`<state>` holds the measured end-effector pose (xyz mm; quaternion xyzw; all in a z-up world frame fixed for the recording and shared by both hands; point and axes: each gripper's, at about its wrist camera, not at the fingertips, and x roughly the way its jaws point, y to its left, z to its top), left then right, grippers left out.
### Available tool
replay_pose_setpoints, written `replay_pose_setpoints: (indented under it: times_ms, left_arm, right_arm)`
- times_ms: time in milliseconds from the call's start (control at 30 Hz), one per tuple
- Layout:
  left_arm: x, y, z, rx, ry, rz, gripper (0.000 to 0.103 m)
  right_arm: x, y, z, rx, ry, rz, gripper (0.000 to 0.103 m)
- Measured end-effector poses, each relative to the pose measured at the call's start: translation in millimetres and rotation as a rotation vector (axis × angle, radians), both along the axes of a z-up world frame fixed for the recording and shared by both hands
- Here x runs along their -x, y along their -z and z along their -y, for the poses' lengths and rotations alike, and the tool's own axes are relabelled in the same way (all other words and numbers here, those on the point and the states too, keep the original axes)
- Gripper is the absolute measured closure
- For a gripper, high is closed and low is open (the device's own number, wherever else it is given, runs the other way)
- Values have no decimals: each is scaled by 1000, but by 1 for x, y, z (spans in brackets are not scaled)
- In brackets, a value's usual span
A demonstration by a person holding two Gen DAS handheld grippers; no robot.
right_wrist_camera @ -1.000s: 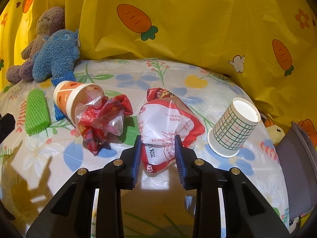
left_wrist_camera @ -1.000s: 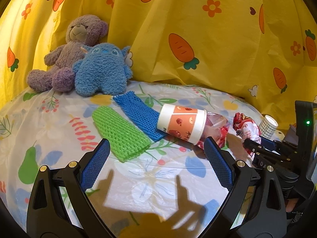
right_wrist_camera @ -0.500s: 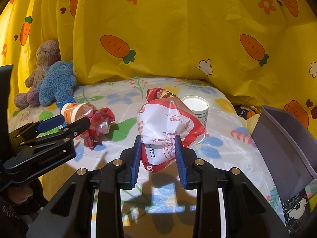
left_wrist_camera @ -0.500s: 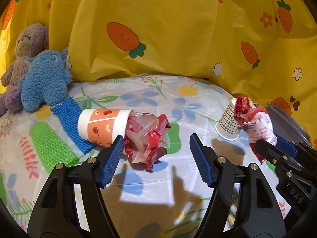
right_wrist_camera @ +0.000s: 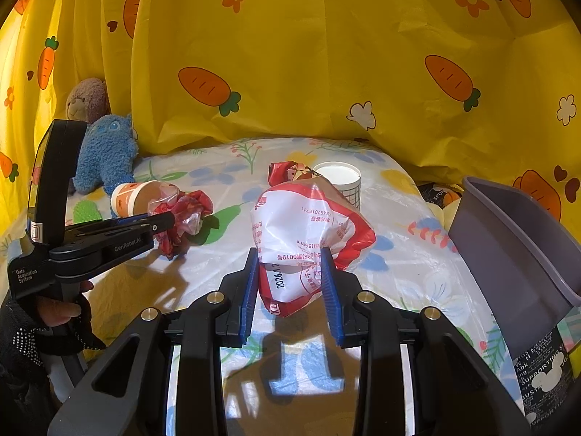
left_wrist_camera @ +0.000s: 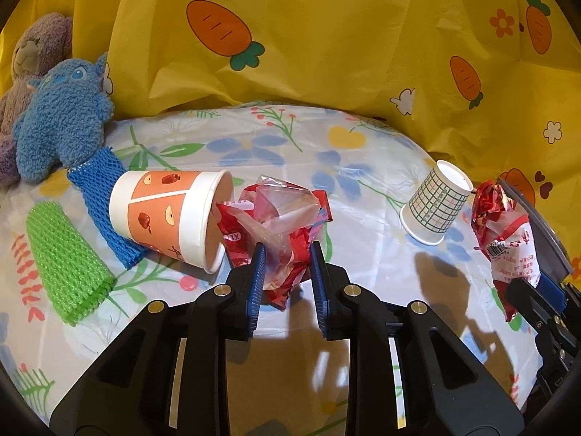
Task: Collect trash
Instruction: 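Carry the snack bag and red wrapper over the grey bin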
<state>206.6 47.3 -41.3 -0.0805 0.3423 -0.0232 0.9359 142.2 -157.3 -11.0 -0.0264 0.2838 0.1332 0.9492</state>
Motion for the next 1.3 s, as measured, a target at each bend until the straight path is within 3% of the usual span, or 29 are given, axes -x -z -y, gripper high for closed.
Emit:
replay_pose_setpoints:
  times_ms: [267,567,1300]
  left_arm:
    - [47,-26,14,44,56,100,80]
    - [80,-46,55,41,145,165,80]
    - [73,-91,154,2,337,242,80]
  right_arm:
    - [17,-7,11,-25,3,30,70]
    - [43,-22,30,-17,28,78,70]
    - [57,-53,110,0,215,169,69]
